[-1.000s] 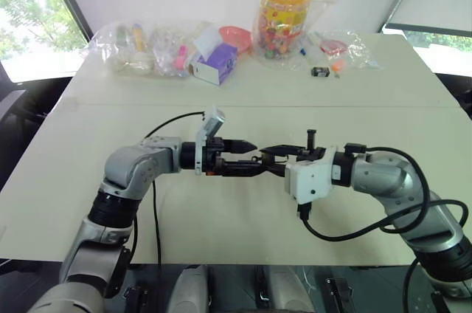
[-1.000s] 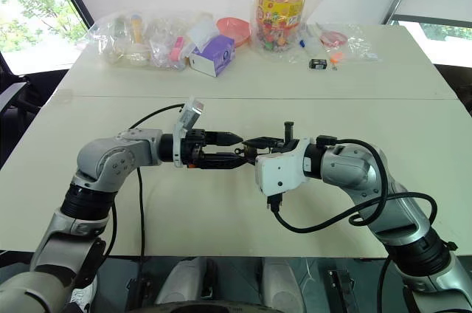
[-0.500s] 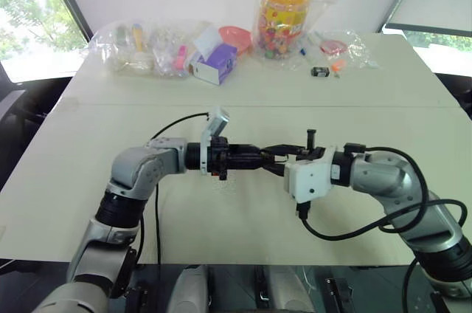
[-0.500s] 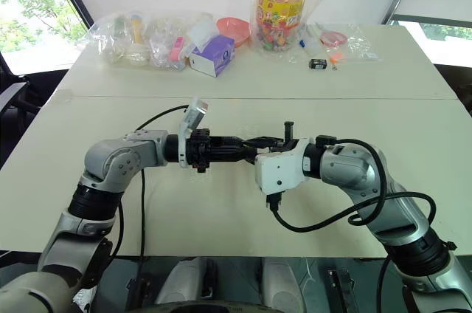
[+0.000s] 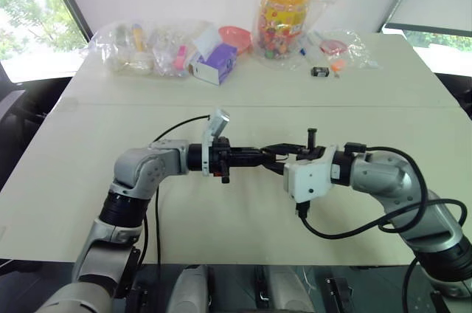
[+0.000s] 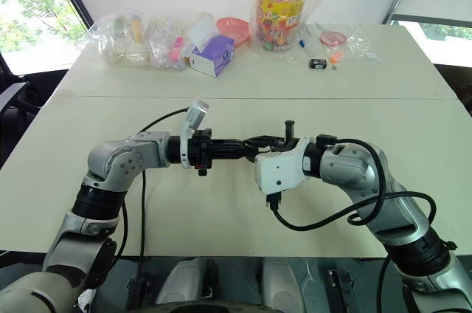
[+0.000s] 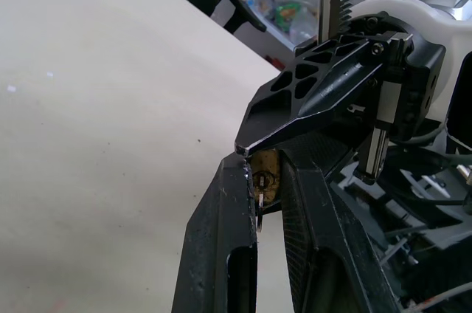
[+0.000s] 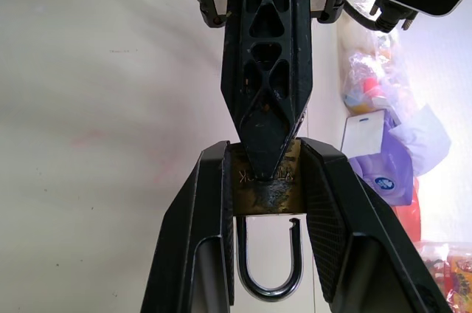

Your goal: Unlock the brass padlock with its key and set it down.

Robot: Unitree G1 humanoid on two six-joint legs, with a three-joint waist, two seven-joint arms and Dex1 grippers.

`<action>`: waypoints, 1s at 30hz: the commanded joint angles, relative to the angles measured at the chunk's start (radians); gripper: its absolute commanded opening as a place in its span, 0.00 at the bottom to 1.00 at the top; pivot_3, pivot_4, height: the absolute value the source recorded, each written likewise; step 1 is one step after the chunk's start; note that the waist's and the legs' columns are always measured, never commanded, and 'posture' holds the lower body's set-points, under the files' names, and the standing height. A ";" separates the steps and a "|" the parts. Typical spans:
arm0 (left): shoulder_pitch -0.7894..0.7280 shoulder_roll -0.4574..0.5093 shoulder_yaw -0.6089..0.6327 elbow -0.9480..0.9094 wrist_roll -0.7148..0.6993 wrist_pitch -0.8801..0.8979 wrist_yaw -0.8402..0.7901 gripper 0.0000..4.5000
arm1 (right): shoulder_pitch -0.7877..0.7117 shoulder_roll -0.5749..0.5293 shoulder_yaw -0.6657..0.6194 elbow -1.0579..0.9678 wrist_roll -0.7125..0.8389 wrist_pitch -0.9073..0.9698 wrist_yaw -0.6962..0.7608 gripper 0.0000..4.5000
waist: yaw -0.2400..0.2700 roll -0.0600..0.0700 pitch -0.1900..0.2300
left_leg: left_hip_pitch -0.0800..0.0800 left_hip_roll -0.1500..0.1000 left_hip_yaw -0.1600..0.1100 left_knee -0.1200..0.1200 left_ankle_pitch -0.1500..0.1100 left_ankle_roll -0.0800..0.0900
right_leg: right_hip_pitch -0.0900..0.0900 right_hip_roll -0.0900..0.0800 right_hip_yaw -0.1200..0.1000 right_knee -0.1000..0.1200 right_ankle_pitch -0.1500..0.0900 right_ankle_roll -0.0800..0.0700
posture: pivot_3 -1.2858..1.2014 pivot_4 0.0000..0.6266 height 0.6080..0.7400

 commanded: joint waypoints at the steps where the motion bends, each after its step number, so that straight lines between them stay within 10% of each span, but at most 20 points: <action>1: -0.011 -0.005 0.022 -0.020 -0.022 -0.004 -0.001 0.01 | -0.017 -0.001 0.001 -0.045 0.011 -0.010 0.005 0.16 | 0.000 0.000 0.000 | 0.000 0.000 0.000 0.000 0.000 0.000 | 0.000 0.000 0.000 0.000 0.000 0.000 | 0.52 0.24 1.00; 2: -0.011 -0.002 0.021 -0.020 -0.021 -0.007 -0.006 0.01 | -0.017 -0.002 -0.001 -0.045 0.017 -0.002 0.010 0.16 | 0.000 0.000 0.000 | 0.000 0.000 0.000 0.000 0.000 0.000 | 0.000 0.000 0.000 0.000 0.000 0.000 | 0.52 0.24 1.00; 3: -0.011 0.001 0.020 -0.021 -0.020 -0.009 -0.008 0.00 | -0.016 -0.003 -0.002 -0.045 0.020 0.004 0.014 0.40 | 0.000 0.000 0.000 | 0.000 0.000 0.000 0.000 0.000 0.000 | 0.000 0.000 0.000 0.000 0.000 0.000 | 0.52 0.24 1.00; 8: -0.012 0.024 0.027 -0.019 -0.017 -0.022 -0.030 0.00 | -0.005 -0.037 -0.021 -0.050 0.031 0.057 0.054 0.95 | 0.000 0.000 0.000 | 0.000 0.000 0.000 0.000 0.000 0.000 | 0.000 0.000 0.000 0.000 0.000 0.000 | 0.52 0.24 1.00; 16: -0.009 0.073 0.040 -0.008 0.006 -0.062 -0.047 0.00 | -0.003 -0.054 -0.217 -0.127 0.300 0.445 0.091 0.98 | 0.002 0.000 0.000 | 0.000 0.000 0.000 0.000 0.000 0.000 | 0.000 0.000 0.000 0.000 0.000 0.000 | 0.52 0.24 1.00; 25: 0.014 0.092 -0.021 -0.034 0.075 -0.147 -0.077 0.00 | -0.069 -0.013 -0.286 -0.168 0.546 0.743 0.012 0.01 | -0.001 0.000 0.000 | 0.000 0.000 0.000 0.000 0.000 0.000 | 0.000 -0.001 0.000 0.000 0.000 0.000 | 0.52 0.24 1.00; 30: 0.020 0.084 -0.024 -0.039 0.086 -0.171 -0.075 0.00 | -0.111 0.006 -0.247 -0.140 0.577 0.788 -0.050 0.01 | 0.000 0.000 0.000 | 0.000 0.000 -0.001 0.000 0.000 0.000 | 0.000 -0.001 0.000 0.000 0.000 0.000 | 0.52 0.24 1.00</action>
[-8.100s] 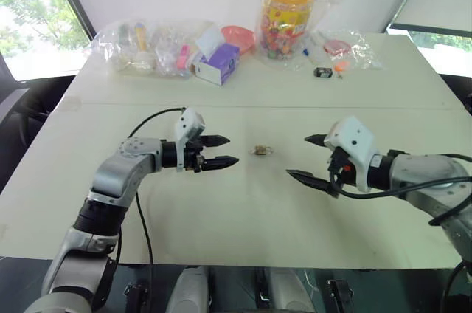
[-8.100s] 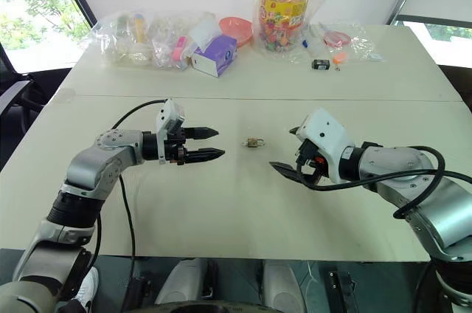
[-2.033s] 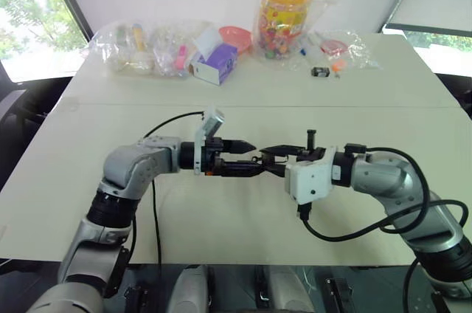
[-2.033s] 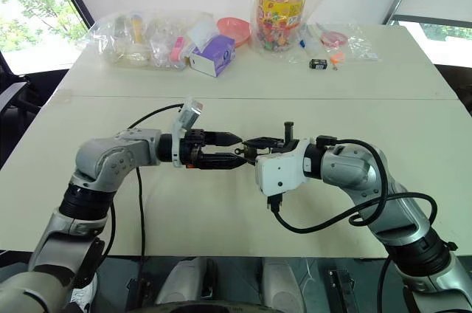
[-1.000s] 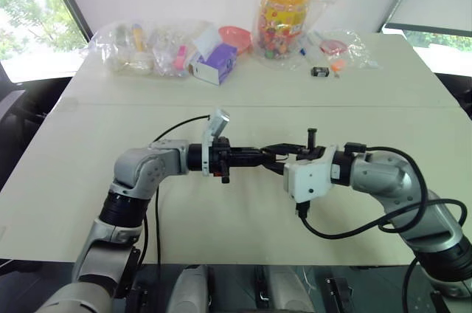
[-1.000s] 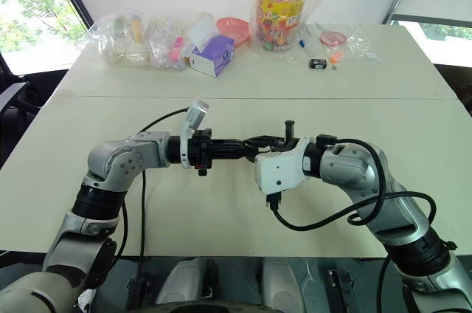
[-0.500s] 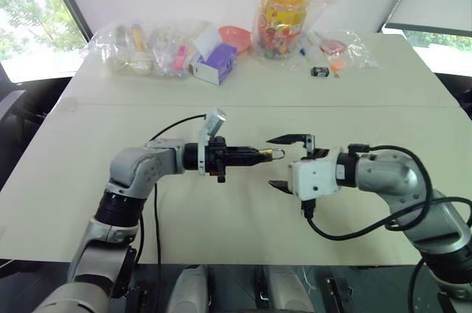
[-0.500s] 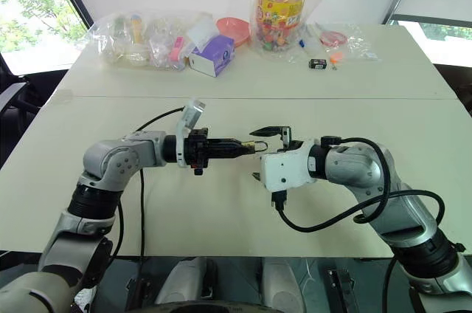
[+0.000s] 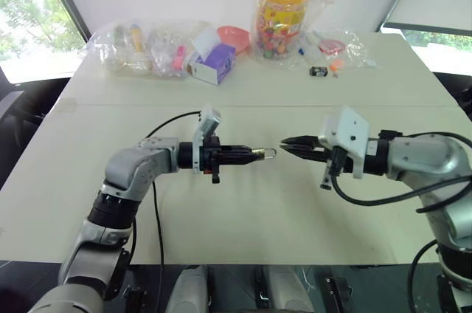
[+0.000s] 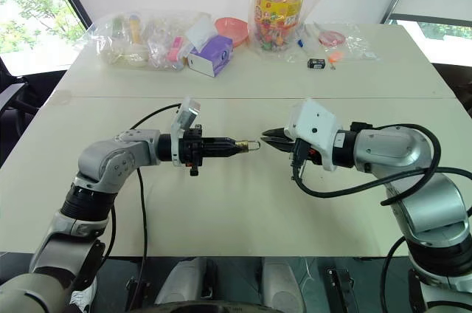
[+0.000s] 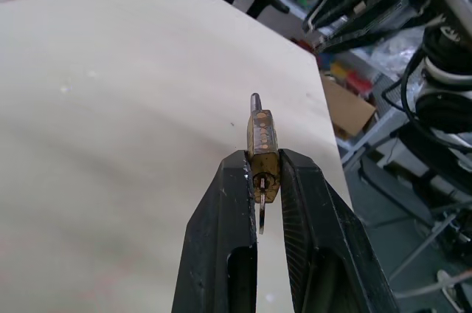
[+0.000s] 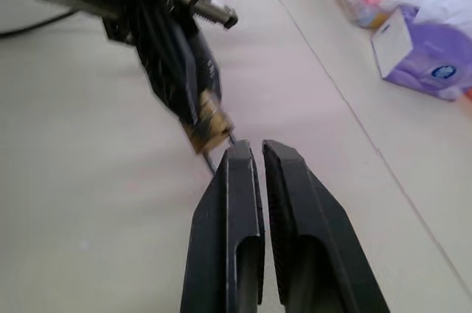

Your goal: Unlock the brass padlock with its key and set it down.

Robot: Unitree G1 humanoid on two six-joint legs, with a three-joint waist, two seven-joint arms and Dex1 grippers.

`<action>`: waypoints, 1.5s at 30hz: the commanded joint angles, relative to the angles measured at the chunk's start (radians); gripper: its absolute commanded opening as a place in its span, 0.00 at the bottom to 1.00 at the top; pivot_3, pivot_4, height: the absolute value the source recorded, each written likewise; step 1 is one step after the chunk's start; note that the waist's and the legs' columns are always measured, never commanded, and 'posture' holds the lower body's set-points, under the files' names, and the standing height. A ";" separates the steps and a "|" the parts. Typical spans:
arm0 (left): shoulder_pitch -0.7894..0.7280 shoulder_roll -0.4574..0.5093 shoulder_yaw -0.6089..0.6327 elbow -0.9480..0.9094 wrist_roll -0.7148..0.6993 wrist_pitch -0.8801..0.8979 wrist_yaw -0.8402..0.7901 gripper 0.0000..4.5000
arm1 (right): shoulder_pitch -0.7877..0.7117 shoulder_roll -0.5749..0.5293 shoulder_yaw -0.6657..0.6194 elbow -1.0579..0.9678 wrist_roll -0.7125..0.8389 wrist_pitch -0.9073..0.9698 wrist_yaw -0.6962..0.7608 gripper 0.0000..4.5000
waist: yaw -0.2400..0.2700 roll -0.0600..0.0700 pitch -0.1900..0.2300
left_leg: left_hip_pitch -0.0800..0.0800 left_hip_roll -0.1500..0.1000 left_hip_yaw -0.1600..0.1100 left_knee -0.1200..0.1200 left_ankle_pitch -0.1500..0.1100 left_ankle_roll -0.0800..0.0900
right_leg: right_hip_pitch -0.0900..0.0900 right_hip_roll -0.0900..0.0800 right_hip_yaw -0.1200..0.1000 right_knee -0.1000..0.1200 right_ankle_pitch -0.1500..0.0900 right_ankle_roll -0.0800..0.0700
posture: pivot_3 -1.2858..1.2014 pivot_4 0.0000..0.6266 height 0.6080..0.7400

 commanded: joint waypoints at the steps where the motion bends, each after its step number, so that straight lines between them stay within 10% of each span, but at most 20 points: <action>1: -0.011 -0.010 0.012 -0.035 0.002 -0.034 0.001 0.00 | -0.037 0.017 0.020 0.006 0.013 0.003 -0.055 0.01 | 0.000 0.000 0.000 | 0.000 0.000 0.000 0.000 0.000 0.000 | 0.000 0.000 0.000 0.000 0.000 0.000 | 0.52 0.24 1.00; 45: -0.053 -0.030 0.005 0.036 0.022 -0.055 0.003 0.00 | 0.175 -0.096 0.128 0.116 -0.169 -0.263 -0.113 0.01 | 0.002 0.000 0.000 | -0.001 0.000 0.000 0.000 0.000 0.000 | 0.000 0.001 0.000 -0.001 0.000 0.000 | 0.52 0.24 1.00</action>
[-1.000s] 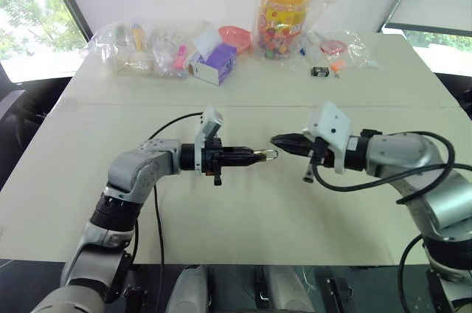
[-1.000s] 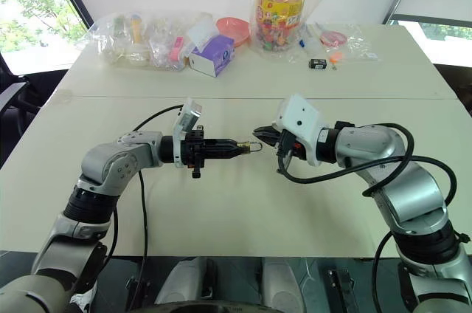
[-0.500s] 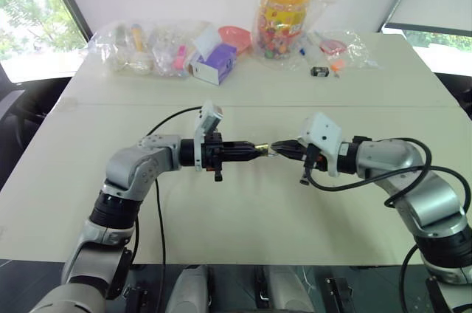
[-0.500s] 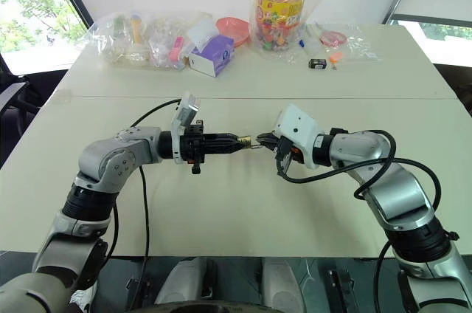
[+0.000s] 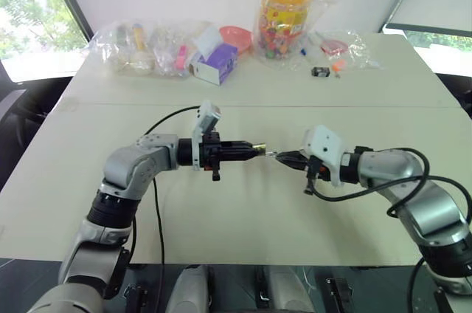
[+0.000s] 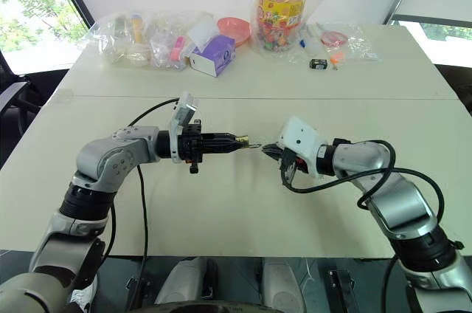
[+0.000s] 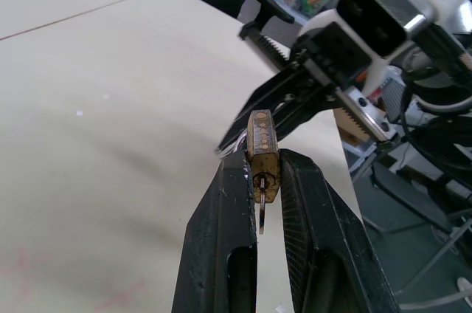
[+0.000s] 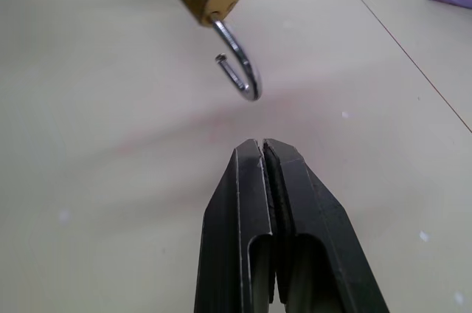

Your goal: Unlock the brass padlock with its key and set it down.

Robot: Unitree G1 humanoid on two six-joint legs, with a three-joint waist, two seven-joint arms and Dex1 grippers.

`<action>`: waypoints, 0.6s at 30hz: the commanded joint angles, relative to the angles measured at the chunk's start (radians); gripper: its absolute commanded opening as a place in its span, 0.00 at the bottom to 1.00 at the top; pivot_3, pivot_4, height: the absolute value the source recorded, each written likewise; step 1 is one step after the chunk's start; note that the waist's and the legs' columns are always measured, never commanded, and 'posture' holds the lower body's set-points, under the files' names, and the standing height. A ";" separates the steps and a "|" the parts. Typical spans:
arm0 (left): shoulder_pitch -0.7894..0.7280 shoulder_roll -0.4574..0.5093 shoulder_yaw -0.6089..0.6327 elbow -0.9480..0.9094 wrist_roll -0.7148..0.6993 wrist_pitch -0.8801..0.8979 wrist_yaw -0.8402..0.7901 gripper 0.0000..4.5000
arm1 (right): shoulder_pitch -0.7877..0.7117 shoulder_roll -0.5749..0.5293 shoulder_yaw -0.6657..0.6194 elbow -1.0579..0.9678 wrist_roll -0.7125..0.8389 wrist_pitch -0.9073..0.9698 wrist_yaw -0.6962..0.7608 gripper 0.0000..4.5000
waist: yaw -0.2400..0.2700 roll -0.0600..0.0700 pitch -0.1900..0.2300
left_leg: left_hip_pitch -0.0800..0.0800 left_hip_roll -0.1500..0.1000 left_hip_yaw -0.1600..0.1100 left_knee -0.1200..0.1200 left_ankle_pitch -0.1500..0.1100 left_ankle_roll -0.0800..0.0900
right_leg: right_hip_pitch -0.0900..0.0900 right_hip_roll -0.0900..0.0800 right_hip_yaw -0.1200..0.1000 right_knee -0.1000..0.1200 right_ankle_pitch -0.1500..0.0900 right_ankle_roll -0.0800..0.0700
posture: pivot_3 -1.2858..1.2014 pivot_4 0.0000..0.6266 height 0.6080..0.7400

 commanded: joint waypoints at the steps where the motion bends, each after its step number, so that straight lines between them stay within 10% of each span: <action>1: -0.031 -0.033 -0.005 0.034 0.016 -0.017 0.011 0.00 | 0.057 -0.058 -0.064 -0.081 -0.044 -0.017 -0.016 0.01 | 0.001 0.000 0.000 | 0.000 0.000 0.000 0.000 0.000 0.000 | 0.000 0.000 0.000 0.000 0.000 0.000 | 0.52 0.24 1.00; 18: -0.257 -0.326 0.051 0.565 0.111 0.067 0.236 0.00 | 0.131 -0.027 -0.155 -0.356 0.030 0.231 -0.163 0.01 | 0.017 0.000 0.000 | 0.000 -0.004 -0.001 0.000 -0.001 0.002 | 0.000 0.001 0.000 -0.001 0.000 0.000 | 0.52 0.24 1.00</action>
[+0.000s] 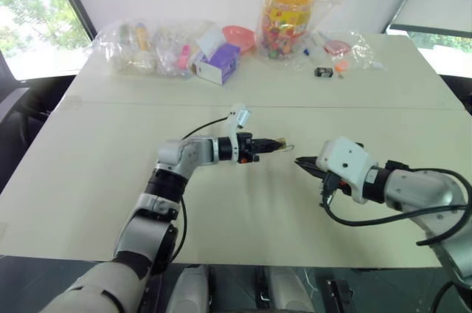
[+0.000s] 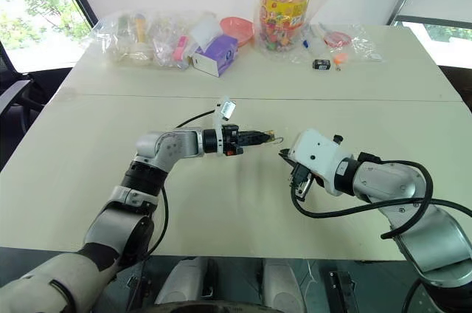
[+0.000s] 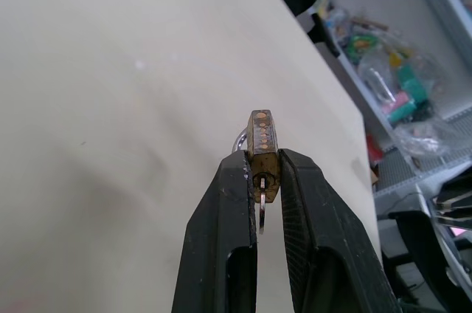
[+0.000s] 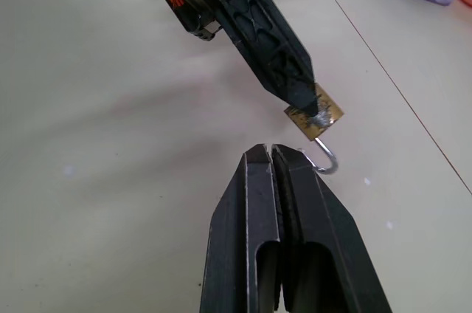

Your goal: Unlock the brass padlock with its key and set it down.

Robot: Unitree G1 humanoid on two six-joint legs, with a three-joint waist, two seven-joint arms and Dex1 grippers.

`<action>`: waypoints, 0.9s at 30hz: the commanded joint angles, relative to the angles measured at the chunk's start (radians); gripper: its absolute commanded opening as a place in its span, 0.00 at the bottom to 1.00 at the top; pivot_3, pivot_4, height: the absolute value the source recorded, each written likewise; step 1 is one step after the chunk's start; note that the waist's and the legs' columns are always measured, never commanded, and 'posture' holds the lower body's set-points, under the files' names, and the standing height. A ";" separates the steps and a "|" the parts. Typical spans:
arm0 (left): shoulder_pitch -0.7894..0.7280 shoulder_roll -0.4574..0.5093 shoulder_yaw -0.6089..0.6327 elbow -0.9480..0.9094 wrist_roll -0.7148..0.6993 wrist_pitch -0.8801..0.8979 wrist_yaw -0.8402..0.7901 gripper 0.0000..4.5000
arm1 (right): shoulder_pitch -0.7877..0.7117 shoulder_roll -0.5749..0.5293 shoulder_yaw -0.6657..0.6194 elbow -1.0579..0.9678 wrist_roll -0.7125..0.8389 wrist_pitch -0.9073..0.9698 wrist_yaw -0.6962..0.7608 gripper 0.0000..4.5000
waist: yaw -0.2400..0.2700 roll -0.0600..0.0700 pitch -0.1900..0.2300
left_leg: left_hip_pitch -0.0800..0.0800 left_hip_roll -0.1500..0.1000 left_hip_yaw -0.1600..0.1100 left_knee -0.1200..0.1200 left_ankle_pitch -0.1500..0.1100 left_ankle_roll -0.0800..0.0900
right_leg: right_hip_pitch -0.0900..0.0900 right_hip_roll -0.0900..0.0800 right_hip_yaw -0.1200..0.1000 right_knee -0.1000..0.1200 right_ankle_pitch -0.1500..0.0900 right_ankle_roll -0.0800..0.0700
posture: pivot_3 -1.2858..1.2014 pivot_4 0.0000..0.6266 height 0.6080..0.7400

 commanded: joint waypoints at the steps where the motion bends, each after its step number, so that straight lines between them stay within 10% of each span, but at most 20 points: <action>1: -0.037 -0.005 -0.014 0.048 0.054 -0.048 -0.016 0.00 | -0.007 0.010 -0.005 -0.049 0.005 0.012 -0.026 0.01 | 0.000 0.000 0.000 | 0.000 0.000 0.000 0.000 0.000 0.000 | 0.000 0.000 0.000 0.000 0.000 0.000 | 0.52 0.24 1.00; 15: -0.032 0.014 0.001 0.078 0.127 -0.035 -0.017 0.00 | -0.012 0.006 0.011 -0.066 0.005 0.029 -0.058 0.01 | 0.002 0.000 0.000 | 0.000 0.000 0.000 0.000 0.000 0.000 | 0.000 0.000 0.000 0.000 0.000 0.000 | 0.52 0.24 1.00; 23: 0.010 0.057 -0.004 -0.003 0.137 -0.009 -0.043 0.98 | -0.014 0.007 0.023 -0.059 0.001 0.023 -0.066 0.00 | 0.000 0.000 0.000 | 0.000 0.002 0.000 0.000 0.000 0.000 | 0.000 0.000 0.000 0.000 0.000 0.000 | 0.52 0.24 1.00; 27: 0.043 0.132 -0.009 -0.095 0.132 0.003 -0.092 0.99 | -0.003 -0.006 0.021 -0.058 -0.005 0.020 -0.062 0.00 | -0.011 0.000 0.000 | 0.000 0.002 0.000 0.000 0.000 0.000 | 0.000 0.000 0.000 0.001 0.000 0.000 | 0.52 0.24 1.00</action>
